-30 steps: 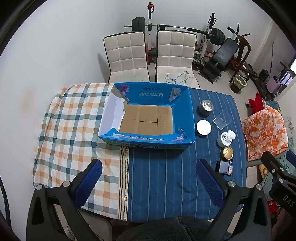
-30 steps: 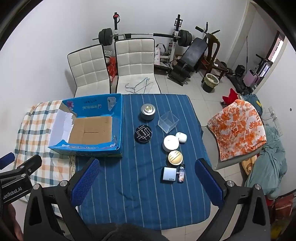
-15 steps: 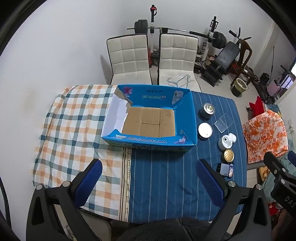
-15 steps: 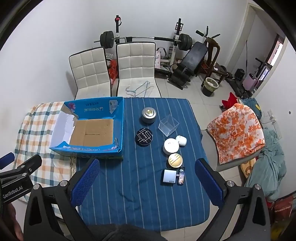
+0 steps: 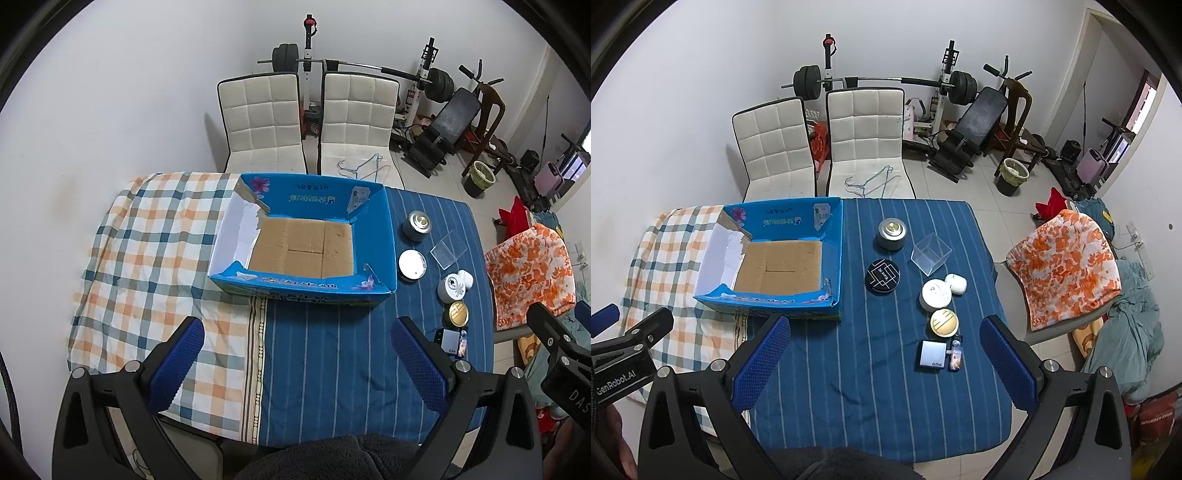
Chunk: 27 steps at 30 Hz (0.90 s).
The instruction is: Organize rigid objects
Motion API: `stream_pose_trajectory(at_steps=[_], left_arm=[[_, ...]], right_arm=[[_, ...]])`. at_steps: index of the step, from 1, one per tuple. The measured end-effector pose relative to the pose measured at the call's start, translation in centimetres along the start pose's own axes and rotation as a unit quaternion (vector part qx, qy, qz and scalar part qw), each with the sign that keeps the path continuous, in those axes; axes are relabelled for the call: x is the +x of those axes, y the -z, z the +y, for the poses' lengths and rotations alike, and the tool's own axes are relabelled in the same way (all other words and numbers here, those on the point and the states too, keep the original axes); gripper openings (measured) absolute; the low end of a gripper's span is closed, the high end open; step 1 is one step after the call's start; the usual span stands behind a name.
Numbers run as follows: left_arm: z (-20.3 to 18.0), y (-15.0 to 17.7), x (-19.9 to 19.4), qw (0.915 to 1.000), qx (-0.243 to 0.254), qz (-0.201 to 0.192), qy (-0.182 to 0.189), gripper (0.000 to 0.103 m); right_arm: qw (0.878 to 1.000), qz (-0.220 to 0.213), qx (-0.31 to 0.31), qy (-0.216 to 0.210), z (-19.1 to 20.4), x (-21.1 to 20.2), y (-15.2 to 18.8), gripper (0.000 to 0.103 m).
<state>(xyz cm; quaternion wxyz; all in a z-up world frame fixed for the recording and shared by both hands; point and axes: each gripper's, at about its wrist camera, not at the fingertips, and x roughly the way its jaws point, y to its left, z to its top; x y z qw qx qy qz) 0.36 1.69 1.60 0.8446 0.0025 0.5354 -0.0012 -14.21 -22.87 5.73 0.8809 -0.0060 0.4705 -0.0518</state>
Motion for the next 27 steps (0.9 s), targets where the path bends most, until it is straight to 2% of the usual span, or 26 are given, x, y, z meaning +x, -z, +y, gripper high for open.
stream_pose_trajectory(at_steps=[27], left_arm=[[1.1, 0.1, -1.1, 0.9997, -0.002, -0.022, -0.007, 0.103]], right_arm=[[1.0, -0.019, -0.002, -0.007, 1.3, -1.1, -0.2, 0.103]])
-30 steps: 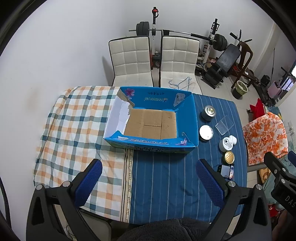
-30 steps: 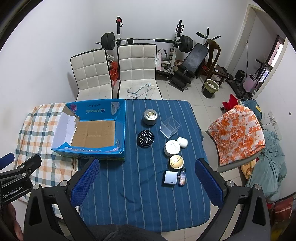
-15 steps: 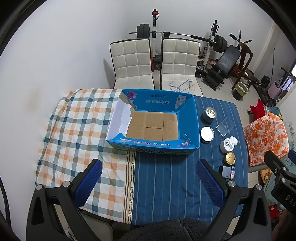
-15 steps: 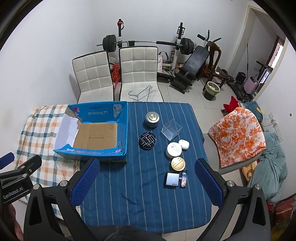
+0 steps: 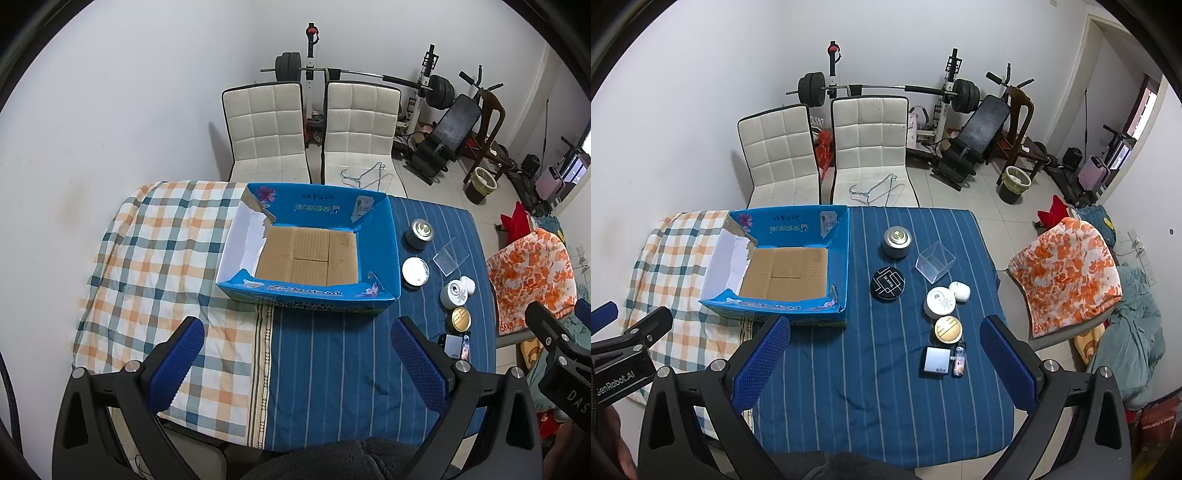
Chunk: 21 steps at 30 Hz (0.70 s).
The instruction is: Organize rigid objects
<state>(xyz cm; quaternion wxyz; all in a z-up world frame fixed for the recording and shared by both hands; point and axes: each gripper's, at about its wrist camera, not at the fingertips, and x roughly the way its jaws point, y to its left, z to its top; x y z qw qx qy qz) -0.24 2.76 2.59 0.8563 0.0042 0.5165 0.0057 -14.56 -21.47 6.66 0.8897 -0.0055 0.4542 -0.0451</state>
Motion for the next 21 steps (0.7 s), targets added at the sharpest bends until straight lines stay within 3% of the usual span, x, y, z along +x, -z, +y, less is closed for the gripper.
stream_pose_trajectory(at_steps=[21], left_arm=[[-0.21, 0.71, 0.13, 1.0, 0.002, 0.001, -0.001, 0.103]], right_arm=[[1.0, -0.002, -0.001, 0.0, -0.05, -0.09, 0.11, 0.103]])
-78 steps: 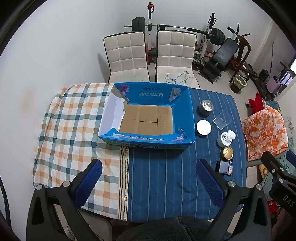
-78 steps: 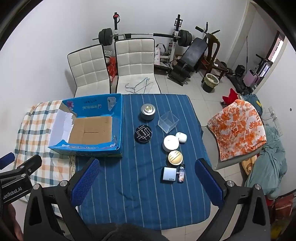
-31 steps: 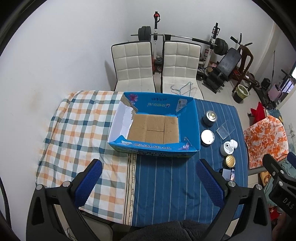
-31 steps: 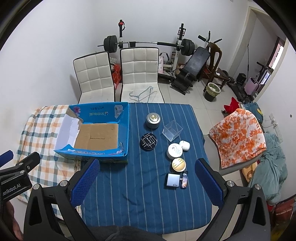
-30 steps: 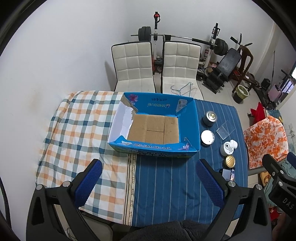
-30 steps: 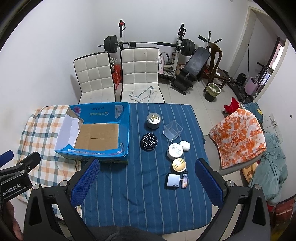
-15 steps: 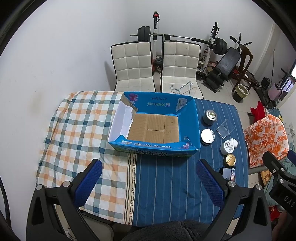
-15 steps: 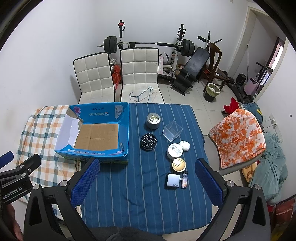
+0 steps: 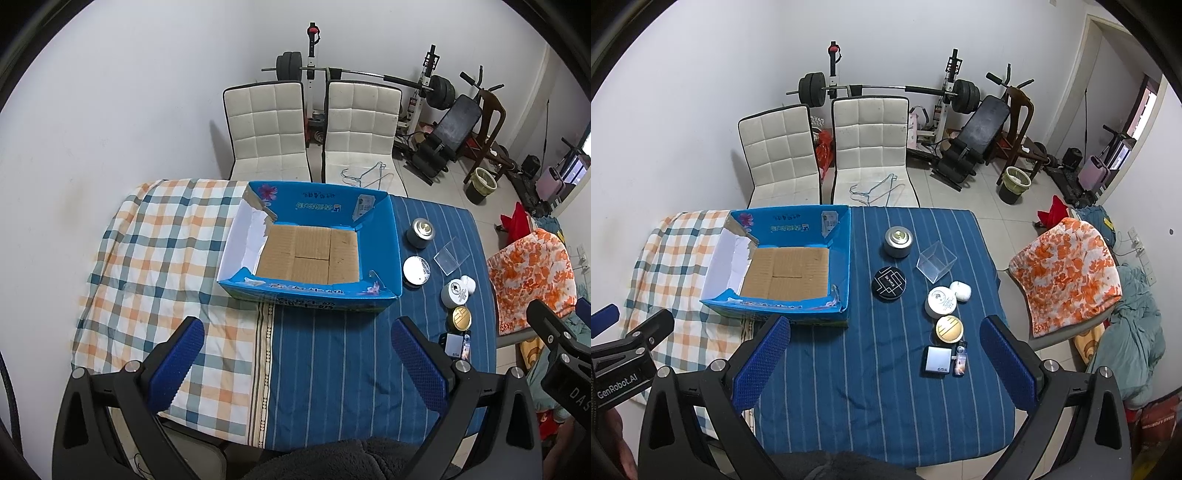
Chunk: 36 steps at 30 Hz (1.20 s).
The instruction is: Organize rigid objects
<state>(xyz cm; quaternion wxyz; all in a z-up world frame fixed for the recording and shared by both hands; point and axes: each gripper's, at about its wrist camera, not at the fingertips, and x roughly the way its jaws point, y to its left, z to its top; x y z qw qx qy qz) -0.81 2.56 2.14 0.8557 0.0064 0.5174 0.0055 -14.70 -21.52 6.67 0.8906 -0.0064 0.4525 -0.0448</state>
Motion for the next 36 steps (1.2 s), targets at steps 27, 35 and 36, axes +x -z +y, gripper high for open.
stream_pose_trajectory(at_steps=[27, 35, 36], left_arm=[[-9.9, -5.9, 11.9, 0.9942, 0.088, 0.039, 0.047, 0.103], [-19.9, -10.1, 24.5, 0.9852, 0.121, 0.122, -0.005, 0.103], [-20.6, -10.3, 26.1, 0.9839, 0.118, 0.133, -0.014, 0.103]], right_arm=[[0.987, 0.125, 0.093, 0.048, -11.2, 15.8, -1.8, 0.103], [0.978, 0.205, -0.027, 0.017, -14.4, 35.9, -7.5, 0.103], [0.975, 0.216, -0.046, 0.016, -14.2, 38.0, -7.9, 0.103]])
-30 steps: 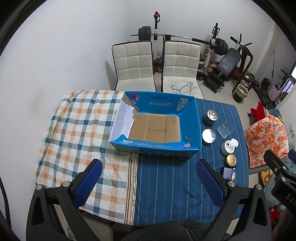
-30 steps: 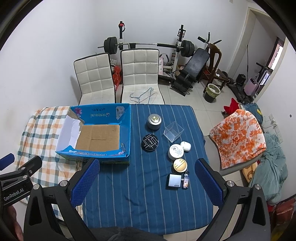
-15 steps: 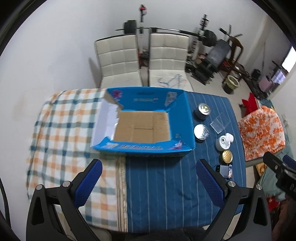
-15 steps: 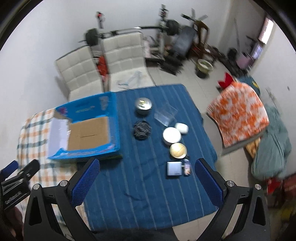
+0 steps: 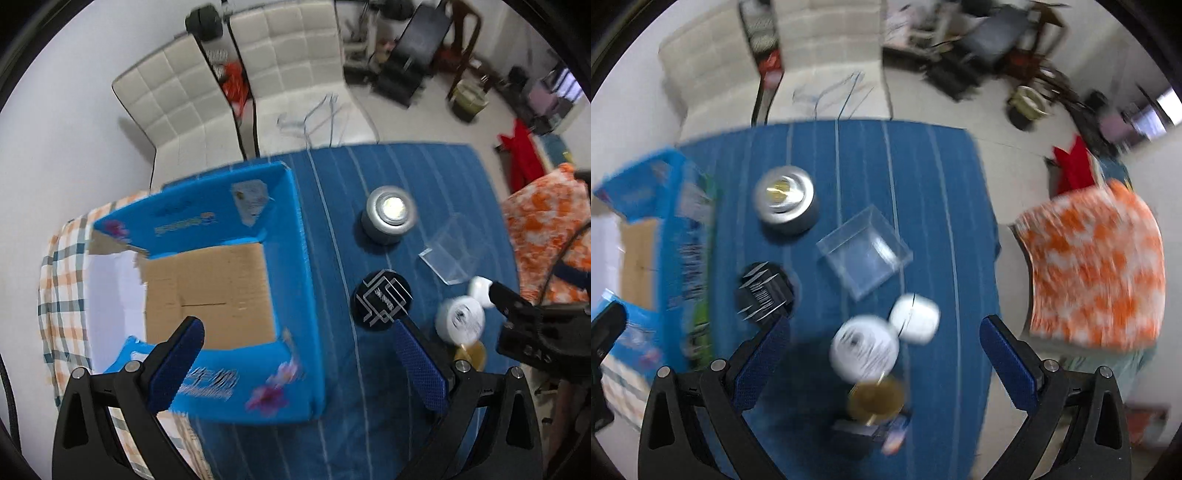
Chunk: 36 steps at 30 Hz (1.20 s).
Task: Organize rigid objects
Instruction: 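Grasp the silver metal tin with the left tool while the right tool grasps the clear cube box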
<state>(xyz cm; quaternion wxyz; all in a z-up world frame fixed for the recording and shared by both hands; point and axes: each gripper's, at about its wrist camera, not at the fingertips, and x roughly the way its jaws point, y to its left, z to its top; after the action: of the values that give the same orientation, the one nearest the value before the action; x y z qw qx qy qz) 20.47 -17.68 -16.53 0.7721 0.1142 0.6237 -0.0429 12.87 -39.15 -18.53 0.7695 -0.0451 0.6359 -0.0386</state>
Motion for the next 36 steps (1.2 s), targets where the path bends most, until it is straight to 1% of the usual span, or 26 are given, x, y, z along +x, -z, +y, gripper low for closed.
stream_pose_trajectory(at_steps=[2, 4, 6, 7, 8, 9, 10, 12, 15, 18, 20, 21, 23, 27, 32, 33, 35, 36], left_arm=[[-1.2, -1.1, 2.4, 0.9996, -0.009, 0.021, -0.015, 0.103], [-2.1, -1.9, 4.4, 0.999, -0.016, 0.036, -0.023, 0.103], [-2.6, -2.3, 5.6, 0.9984, -0.018, 0.042, -0.035, 0.103], [-2.8, -2.5, 6.2, 0.9979, -0.02, 0.046, -0.041, 0.103], [-2.9, -2.7, 6.7, 0.9975, -0.022, 0.05, -0.044, 0.103], [-3.0, -2.8, 7.1, 0.9971, -0.025, 0.054, -0.048, 0.103], [-3.0, -3.0, 7.4, 0.9966, -0.031, 0.057, -0.05, 0.103], [-3.1, -3.4, 7.6, 0.9962, -0.04, 0.059, -0.051, 0.103], [-3.6, -4.2, 7.5, 0.9964, -0.045, 0.053, -0.049, 0.103], [-4.6, -5.8, 7.7, 0.9969, -0.053, 0.05, -0.028, 0.103], [-5.4, -7.2, 8.1, 0.9972, -0.056, 0.043, -0.024, 0.103], [-6.0, -8.0, 8.5, 0.9976, -0.054, 0.041, -0.016, 0.103], [-7.0, -9.3, 9.8, 0.9969, -0.052, 0.06, -0.003, 0.103], [-9.0, -11.2, 11.7, 0.9966, -0.033, 0.075, 0.012, 0.103], [-10.6, -12.2, 16.5, 0.9922, -0.021, 0.121, 0.02, 0.103], [-10.8, -12.3, 17.4, 0.9913, -0.019, 0.129, 0.021, 0.1], [-11.2, -12.4, 19.0, 0.9895, -0.016, 0.142, 0.024, 0.085], [-11.1, -12.4, 19.4, 0.989, -0.021, 0.142, 0.036, 0.081]], right_arm=[[0.998, 0.028, -0.051, -0.005, 0.6, 4.1, -2.5, 0.103], [0.996, 0.046, -0.081, 0.004, 1.1, 7.0, -3.9, 0.103], [0.993, 0.067, -0.101, 0.002, 1.6, 9.7, -4.8, 0.103], [0.992, 0.076, -0.105, -0.001, 1.7, 10.8, -5.1, 0.101], [0.991, 0.083, -0.106, -0.012, 1.7, 11.6, -5.1, 0.094], [0.99, 0.091, -0.102, -0.027, 1.7, 12.4, -5.2, 0.089], [0.989, 0.106, -0.088, -0.05, 1.4, 13.2, -5.1, 0.079], [0.99, 0.108, -0.066, -0.066, 0.6, 13.4, -5.0, 0.078], [0.992, 0.104, -0.026, -0.063, -1.9, 13.4, -5.3, 0.077], [0.995, 0.086, 0.024, -0.054, -5.4, 13.1, -6.1, 0.076], [0.993, 0.089, 0.049, -0.058, -7.1, 13.1, -6.7, 0.075], [0.992, 0.092, 0.06, -0.063, -7.5, 13.5, -7.0, 0.075], [0.989, 0.099, 0.079, -0.073, -8.1, 14.1, -7.4, 0.075], [0.986, 0.099, 0.1, -0.084, -8.7, 15.6, -7.8, 0.074], [0.985, 0.11, 0.103, -0.08, -7.7, 16.8, -8.6, 0.073], [0.985, 0.111, 0.103, -0.079, -7.9, 17.2, -8.7, 0.072], [0.986, 0.111, 0.102, -0.076, -7.6, 17.4, -9.0, 0.072], [0.986, 0.11, 0.1, -0.073, -7.4, 17.4, -9.1, 0.072]])
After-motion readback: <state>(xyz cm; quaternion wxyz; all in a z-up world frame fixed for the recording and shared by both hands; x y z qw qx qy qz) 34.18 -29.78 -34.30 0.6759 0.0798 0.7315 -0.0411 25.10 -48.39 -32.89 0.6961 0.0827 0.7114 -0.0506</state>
